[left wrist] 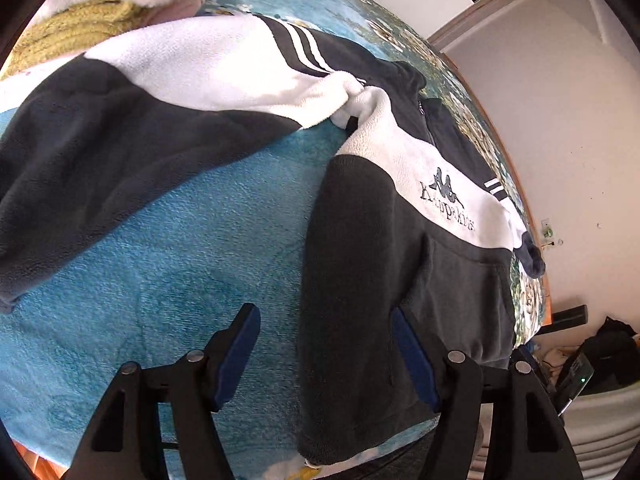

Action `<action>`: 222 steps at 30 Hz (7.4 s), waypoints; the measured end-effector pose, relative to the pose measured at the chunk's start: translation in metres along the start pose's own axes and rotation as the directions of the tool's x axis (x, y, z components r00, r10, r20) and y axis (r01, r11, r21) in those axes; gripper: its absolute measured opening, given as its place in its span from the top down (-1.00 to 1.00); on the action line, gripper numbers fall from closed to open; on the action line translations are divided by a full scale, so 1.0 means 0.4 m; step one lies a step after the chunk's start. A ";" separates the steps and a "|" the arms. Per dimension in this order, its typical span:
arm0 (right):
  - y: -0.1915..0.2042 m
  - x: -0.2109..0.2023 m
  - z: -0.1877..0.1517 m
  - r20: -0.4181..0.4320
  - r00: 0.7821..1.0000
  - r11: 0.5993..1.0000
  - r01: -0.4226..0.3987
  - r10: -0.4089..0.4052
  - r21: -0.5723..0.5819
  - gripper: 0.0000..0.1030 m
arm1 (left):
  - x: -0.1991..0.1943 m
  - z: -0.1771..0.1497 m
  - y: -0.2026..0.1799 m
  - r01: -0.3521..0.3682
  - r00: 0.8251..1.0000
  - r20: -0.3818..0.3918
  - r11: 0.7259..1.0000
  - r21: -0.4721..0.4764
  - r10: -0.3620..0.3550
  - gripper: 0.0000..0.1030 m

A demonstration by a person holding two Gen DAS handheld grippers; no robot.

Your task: Fold clothes

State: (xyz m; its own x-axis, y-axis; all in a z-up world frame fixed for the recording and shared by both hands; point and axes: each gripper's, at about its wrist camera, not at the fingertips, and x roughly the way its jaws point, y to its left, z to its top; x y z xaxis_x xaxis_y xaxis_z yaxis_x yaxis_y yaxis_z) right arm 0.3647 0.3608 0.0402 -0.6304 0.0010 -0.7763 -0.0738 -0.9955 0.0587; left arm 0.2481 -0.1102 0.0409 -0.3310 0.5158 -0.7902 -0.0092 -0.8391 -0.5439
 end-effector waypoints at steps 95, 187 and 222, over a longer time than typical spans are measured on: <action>0.293 -0.059 0.743 0.386 0.901 0.975 -0.220 0.196 0.018 0.82 | -0.285 0.138 0.354 -0.047 0.912 0.373 0.946 -0.322 0.172 -0.41; 0.016 -0.019 0.226 0.380 0.921 0.883 -0.247 0.086 0.398 -0.36 | 0.098 0.165 -0.054 -0.044 0.998 0.054 0.995 0.084 0.039 -0.49; -0.106 -0.046 0.023 -0.007 0.981 0.866 -0.169 0.195 0.471 0.64 | 0.146 -0.049 -0.115 0.194 0.974 -0.149 0.965 0.179 -0.169 0.85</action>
State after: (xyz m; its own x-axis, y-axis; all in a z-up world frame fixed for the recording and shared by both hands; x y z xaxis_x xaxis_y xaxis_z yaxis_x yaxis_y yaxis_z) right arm 0.3724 0.4037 0.0576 -0.6272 -0.1938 -0.7544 -0.3214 -0.8179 0.4773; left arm 0.2479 -0.0382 0.0141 -0.1803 0.6698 -0.7203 -0.2416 -0.7400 -0.6277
